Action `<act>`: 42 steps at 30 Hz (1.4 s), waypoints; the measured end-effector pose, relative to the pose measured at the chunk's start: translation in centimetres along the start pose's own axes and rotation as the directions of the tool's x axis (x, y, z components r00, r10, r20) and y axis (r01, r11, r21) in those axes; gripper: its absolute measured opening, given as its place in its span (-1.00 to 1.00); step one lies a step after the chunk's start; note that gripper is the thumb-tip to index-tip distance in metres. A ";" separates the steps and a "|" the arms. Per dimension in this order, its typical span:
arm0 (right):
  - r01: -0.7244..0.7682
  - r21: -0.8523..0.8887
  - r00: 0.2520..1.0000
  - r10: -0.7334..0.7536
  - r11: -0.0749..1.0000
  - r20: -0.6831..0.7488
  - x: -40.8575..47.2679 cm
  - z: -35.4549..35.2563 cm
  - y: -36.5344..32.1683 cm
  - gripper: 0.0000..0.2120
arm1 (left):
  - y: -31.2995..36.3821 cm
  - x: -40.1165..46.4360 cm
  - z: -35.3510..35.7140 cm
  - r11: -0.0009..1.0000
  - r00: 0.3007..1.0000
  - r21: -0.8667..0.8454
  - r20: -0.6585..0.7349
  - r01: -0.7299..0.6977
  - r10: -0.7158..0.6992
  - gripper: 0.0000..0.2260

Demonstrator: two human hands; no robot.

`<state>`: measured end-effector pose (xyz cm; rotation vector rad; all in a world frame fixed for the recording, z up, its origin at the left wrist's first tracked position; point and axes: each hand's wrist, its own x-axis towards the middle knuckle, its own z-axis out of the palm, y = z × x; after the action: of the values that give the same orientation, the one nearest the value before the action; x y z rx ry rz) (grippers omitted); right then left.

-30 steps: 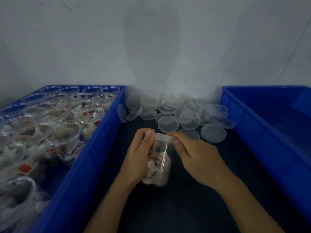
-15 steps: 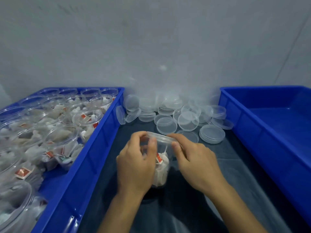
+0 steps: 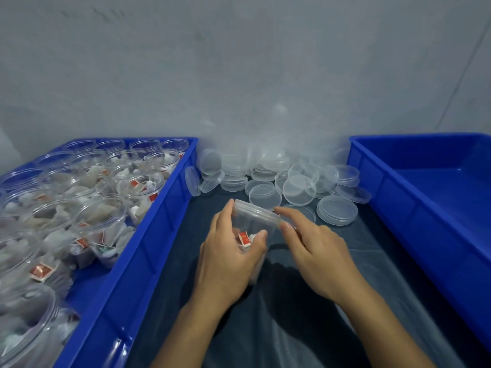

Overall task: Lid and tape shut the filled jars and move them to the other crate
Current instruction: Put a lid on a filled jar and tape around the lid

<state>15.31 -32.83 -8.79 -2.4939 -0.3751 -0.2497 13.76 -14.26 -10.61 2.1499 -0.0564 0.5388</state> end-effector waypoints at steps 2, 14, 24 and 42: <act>-0.009 -0.023 1.000 0.010 1.000 0.003 0.2 -0.1 0.3 -0.65 | -0.1 0.1 0.1 0.998 1.000 -0.058 -0.006 0.021 -0.021 -0.16; 0.002 -0.043 0.998 -0.005 0.999 -0.062 0.3 0.2 -0.5 -0.63 | -0.8 0.2 0.4 0.978 0.996 -0.188 0.023 0.089 -0.087 -0.28; 0.049 -0.093 0.988 -0.062 0.994 -0.144 -0.2 0.6 -1.0 -0.61 | 1.8 -0.1 0.7 0.990 0.997 0.143 -0.072 -0.020 0.031 -0.23; 0.074 -0.038 0.996 -0.076 0.996 -0.049 0.3 0.1 0.1 -0.61 | -1.1 1.2 0.4 0.972 0.997 -0.223 -0.022 0.068 -0.075 -0.29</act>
<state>15.66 -32.74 -8.84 -2.5070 -0.4482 -0.3520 15.23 -13.75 -11.23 1.9174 -0.0214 0.4990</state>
